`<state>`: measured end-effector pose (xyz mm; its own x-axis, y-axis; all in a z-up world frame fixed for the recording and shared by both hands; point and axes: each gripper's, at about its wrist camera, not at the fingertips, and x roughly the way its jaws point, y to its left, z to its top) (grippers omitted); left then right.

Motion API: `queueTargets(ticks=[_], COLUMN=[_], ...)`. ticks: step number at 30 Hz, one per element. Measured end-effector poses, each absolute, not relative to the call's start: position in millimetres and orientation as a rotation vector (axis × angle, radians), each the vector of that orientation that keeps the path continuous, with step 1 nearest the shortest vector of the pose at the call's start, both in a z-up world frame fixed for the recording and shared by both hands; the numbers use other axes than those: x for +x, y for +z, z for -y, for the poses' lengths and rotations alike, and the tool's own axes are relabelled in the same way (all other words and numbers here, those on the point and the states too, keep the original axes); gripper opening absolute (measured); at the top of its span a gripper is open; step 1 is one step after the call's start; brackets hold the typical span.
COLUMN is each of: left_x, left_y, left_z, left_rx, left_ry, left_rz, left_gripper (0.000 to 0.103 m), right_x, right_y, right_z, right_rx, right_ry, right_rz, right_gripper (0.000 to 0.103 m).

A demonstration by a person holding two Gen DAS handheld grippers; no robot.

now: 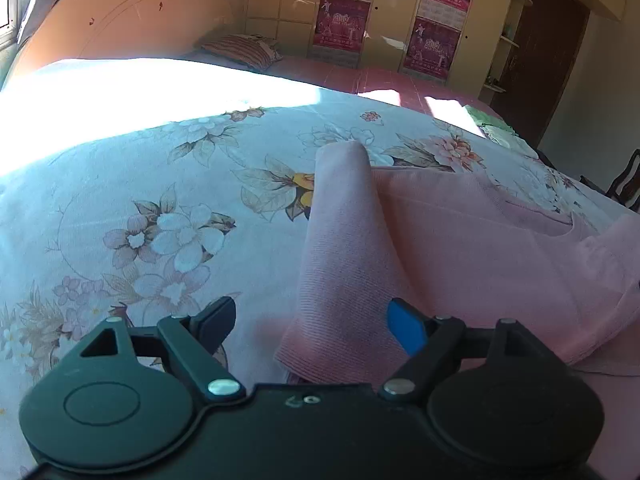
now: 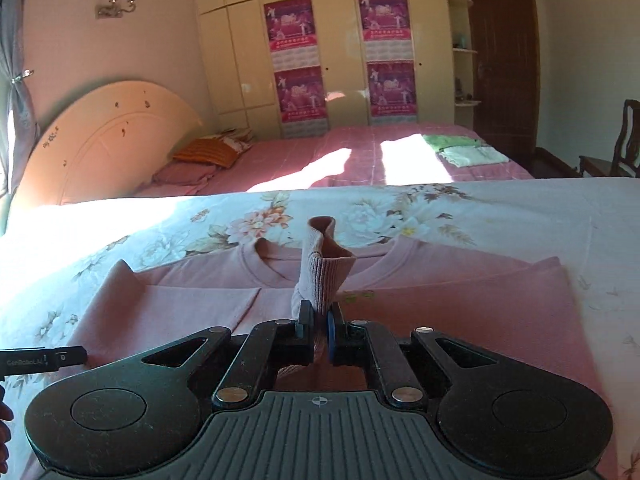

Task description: Fold small clothes

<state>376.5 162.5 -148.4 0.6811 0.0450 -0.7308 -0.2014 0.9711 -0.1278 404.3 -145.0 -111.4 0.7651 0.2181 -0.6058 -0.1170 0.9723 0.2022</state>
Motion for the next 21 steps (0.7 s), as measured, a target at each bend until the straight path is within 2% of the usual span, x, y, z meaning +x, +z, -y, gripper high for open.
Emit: queueTargets(ticks=[5,7,8,10,11,12,13,15,21], left_x=[379,378,377,376,375,375,375,374,374], left_y=[-160,-163,-163,-162,-162,-162,-162,-161,-161], left_z=[-157,-158,-158,-161,-163,-166,-167,-169,-160], left_rx=[-0.215,-0.213,-0.207,-0.215,-0.222,-0.232,-0.24,-0.247,-0.185], left_ry=[0.121,0.118,0.117,0.12,0.121,0.121,0.121,0.111,0.114], left_rz=[-0.848,-0.841,-0.833,-0.824,-0.821,-0.82,-0.821,-0.823,-0.816], left_gripper=[0.082,0.077,0.072,0.052,0.048,0.041,0.038,0.032,0.033], right_x=[393,392,390,389,385,385,381,383,413], right_y=[-130,-136,-137,-136,-135,-133,-133,-132,-137], right_z=[168,175,176,182,185,188,191,196,209], right_rx=[0.164,0.172,0.186,0.223,0.243,0.251,0.258,0.277,0.316], right_ry=[0.1,0.088,0.1,0.122,0.135,0.129,0.122,0.112,0.091], right_rz=[-0.742,-0.766,-0.778,-0.787,-0.785,-0.78,-0.774,-0.764,-0.805], right_gripper=[0.005,0.005,0.006,0.006,0.007,0.017,0.038,0.06,0.06])
